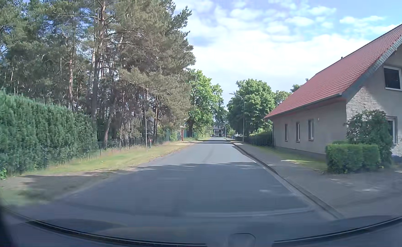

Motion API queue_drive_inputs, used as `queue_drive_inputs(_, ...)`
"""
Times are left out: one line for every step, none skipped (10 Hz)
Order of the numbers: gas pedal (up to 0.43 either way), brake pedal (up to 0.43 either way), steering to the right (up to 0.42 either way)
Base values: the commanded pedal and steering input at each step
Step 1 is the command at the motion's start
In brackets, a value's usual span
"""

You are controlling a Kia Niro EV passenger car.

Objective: Follow the waypoints while adhering to traffic rules and regulations

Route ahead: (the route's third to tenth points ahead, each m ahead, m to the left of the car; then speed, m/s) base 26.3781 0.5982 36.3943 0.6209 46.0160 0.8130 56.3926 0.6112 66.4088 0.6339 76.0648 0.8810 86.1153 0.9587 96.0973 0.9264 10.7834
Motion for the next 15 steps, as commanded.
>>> queue_drive_inputs(0.11,0.006,0.003)
queue_drive_inputs(0.11,0.006,0.003)
queue_drive_inputs(0.11,0.006,0.003)
queue_drive_inputs(0.11,0.006,0.003)
queue_drive_inputs(0.11,0.006,0.003)
queue_drive_inputs(0.11,0.006,0.004)
queue_drive_inputs(0.11,0.006,0.004)
queue_drive_inputs(0.11,0.006,0.004)
queue_drive_inputs(0.11,0.006,0.004)
queue_drive_inputs(0.11,0.006,0.004)
queue_drive_inputs(0.11,0.006,0.004)
queue_drive_inputs(0.11,0.006,0.004)
queue_drive_inputs(0.11,0.006,0.004)
queue_drive_inputs(0.11,0.006,0.004)
queue_drive_inputs(0.11,0.006,0.004)
